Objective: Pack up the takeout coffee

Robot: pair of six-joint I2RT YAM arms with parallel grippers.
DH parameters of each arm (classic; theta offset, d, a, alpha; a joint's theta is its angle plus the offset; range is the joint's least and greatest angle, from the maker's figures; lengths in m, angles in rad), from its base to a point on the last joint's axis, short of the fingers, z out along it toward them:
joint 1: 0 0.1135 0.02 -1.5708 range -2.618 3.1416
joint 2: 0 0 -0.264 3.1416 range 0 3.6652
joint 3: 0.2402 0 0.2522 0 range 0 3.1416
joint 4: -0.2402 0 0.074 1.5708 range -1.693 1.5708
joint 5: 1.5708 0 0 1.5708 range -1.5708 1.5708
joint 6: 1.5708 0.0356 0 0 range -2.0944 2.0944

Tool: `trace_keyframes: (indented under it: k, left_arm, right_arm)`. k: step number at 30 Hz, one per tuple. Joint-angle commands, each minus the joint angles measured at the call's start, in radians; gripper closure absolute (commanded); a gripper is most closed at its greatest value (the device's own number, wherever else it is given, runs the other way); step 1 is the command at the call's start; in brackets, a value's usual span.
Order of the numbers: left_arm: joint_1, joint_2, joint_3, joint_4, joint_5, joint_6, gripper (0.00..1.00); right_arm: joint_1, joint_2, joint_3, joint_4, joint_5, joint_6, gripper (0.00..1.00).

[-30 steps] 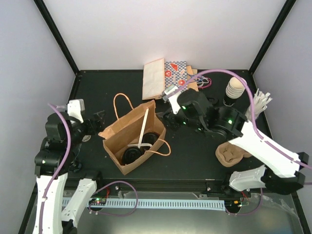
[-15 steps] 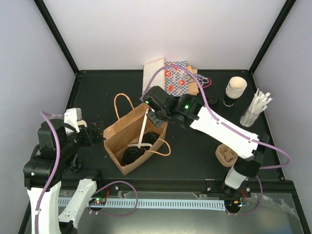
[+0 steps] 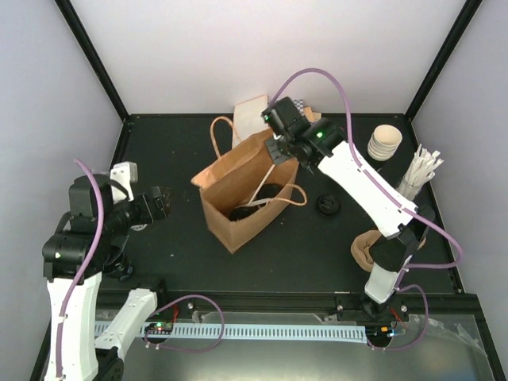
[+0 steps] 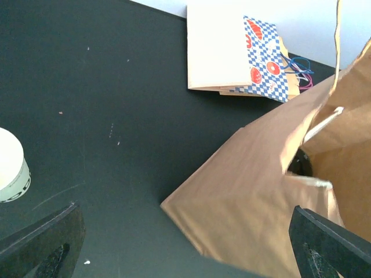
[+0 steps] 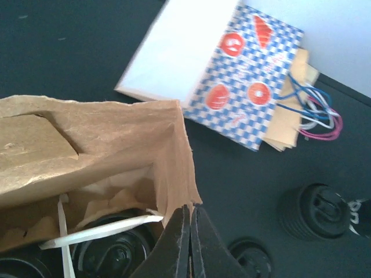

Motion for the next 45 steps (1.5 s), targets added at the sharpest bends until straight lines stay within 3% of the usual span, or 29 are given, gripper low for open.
trace_keyframes:
  k: [1, 2, 4, 5, 7, 11, 15, 20, 22, 26, 30, 39, 42, 45]
  left_arm:
    - [-0.005, 0.033, 0.019, 0.084, -0.005, 0.008, 0.01]
    - [-0.005, 0.042, 0.013, 0.099, -0.001, 0.009, 0.01]
    - [-0.004, 0.056, -0.011, 0.135, 0.010, 0.011, 0.01]
    - [-0.005, 0.063, -0.022, 0.151, 0.015, 0.012, 0.01]
    - [-0.005, 0.071, -0.044, 0.182, 0.024, 0.011, 0.01]
    - [-0.005, 0.050, -0.106, 0.265, 0.029, 0.011, 0.01]
    - [-0.004, 0.019, -0.143, 0.287, -0.015, 0.013, 0.01]
    - [-0.005, -0.081, -0.260, 0.339, -0.051, -0.008, 0.01]
    - [-0.005, -0.135, -0.335, 0.390, -0.038, -0.015, 0.01]
    - [-0.004, -0.211, -0.478, 0.491, -0.022, -0.040, 0.01]
    - [-0.004, -0.227, -0.579, 0.572, -0.013, -0.072, 0.01]
    - [-0.005, -0.149, -0.771, 0.874, -0.021, -0.058, 0.01]
    - [-0.006, -0.141, -0.839, 1.036, -0.031, -0.017, 0.01]
    - [-0.006, -0.128, -0.884, 1.153, -0.152, 0.054, 0.01]
  right_arm:
    - [-0.125, 0.026, 0.031, 0.034, -0.018, -0.009, 0.97]
    - [-0.151, 0.031, 0.032, 0.040, -0.027, -0.013, 0.87]
    - [-0.192, 0.050, 0.044, 0.040, -0.052, -0.024, 0.56]
    - [-0.206, 0.060, 0.059, 0.031, -0.062, -0.028, 0.46]
    - [-0.224, 0.067, 0.093, 0.005, -0.062, -0.033, 0.37]
    - [-0.236, -0.011, 0.094, 0.052, -0.019, -0.052, 0.29]
    - [-0.236, -0.173, -0.031, 0.195, -0.016, -0.076, 0.23]
    - [-0.236, -0.509, -0.522, 0.530, -0.069, -0.093, 0.14]
    - [-0.236, -0.665, -0.747, 0.680, -0.075, -0.105, 0.05]
    - [-0.236, -0.997, -1.197, 1.005, -0.046, -0.135, 0.02]
    - [-0.236, -1.195, -1.460, 1.128, 0.032, -0.116, 0.00]
    - [-0.259, -1.184, -1.688, 1.267, -0.010, -0.194, 0.00]
    - [-0.387, -1.149, -1.728, 1.378, -0.122, -0.147, 0.01]
    - [-0.532, -1.051, -1.755, 1.498, -0.220, -0.153, 0.02]
